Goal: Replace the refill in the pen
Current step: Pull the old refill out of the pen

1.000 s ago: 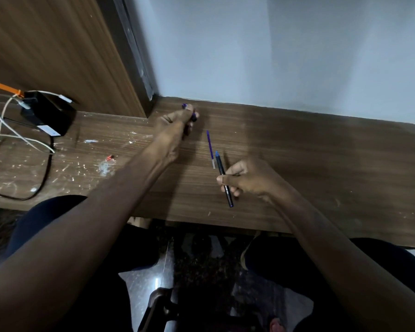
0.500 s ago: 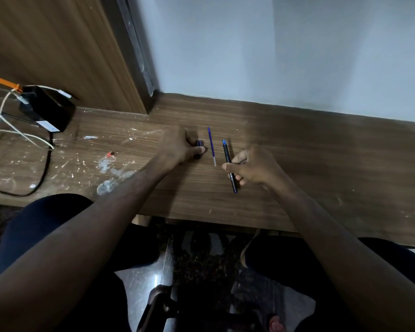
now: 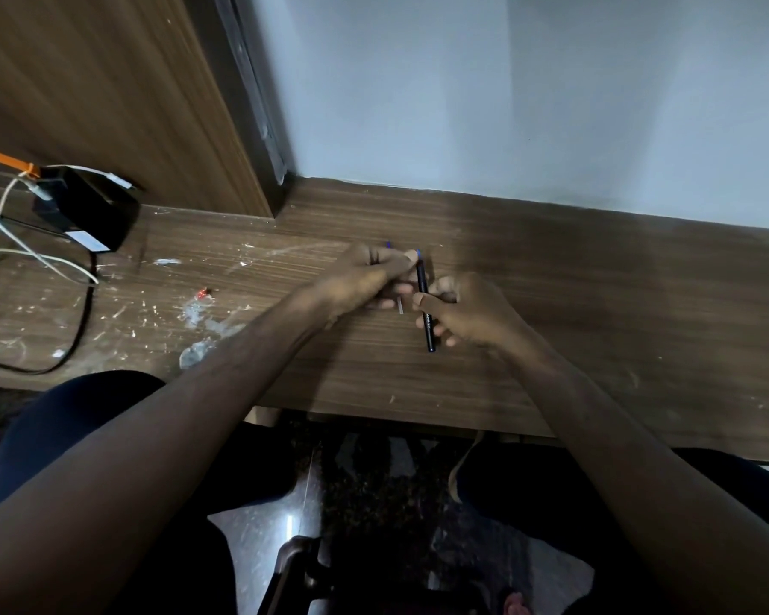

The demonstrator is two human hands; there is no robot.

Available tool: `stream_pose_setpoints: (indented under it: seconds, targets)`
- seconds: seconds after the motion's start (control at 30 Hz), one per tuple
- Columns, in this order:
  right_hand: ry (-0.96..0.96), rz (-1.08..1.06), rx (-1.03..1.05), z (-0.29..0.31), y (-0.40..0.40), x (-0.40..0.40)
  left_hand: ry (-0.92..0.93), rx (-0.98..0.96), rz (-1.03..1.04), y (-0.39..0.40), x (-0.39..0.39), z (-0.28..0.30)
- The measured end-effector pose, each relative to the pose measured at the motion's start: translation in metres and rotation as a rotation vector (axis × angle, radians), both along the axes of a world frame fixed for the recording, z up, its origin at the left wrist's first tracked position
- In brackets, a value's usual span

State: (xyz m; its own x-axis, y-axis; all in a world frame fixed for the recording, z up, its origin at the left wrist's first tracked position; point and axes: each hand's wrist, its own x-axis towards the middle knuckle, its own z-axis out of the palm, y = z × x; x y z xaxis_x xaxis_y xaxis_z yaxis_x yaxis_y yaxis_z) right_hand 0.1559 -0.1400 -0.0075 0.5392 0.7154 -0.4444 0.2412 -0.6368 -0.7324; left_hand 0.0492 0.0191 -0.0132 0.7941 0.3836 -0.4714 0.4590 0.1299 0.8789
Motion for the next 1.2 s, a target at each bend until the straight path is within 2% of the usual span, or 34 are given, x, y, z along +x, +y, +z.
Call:
stream_pose_setpoints:
  seconds: [0.07,0.23,0.43,0.53,0.8,0.93,1.03,1.13,1.2]
  targets:
    - [0.064,-0.013,0.028,0.000,0.003,-0.001,-0.019,-0.029,-0.007,-0.005,0.002,-0.003]
    - [0.224,-0.006,0.033,-0.005,0.002,0.004,-0.057,-0.102,0.205,0.009,0.000,0.001]
    - [0.376,0.052,0.049,-0.005,-0.001,0.006,-0.081,-0.149,0.222,0.012,-0.001,0.001]
    - [0.279,0.046,0.077,-0.006,-0.002,0.004,-0.124,-0.127,0.292,0.011,0.000,-0.005]
    - [-0.282,0.077,0.043,0.000,-0.003,-0.008,-0.119,-0.032,0.449,-0.002,0.003,-0.016]
    - [-0.372,-0.005,0.115,0.004,-0.002,-0.012,-0.140,-0.027,0.469,-0.001,0.003,-0.013]
    - [-0.248,0.010,0.116,0.006,0.001,-0.010,-0.154,-0.106,0.427,0.002,0.002,-0.011]
    - [0.012,-0.046,0.124,0.008,0.004,-0.008,-0.138,-0.063,0.392,-0.002,0.003,-0.014]
    - [0.076,-0.093,0.151,0.006,0.004,-0.009,-0.134,-0.048,0.380,-0.003,0.002,-0.015]
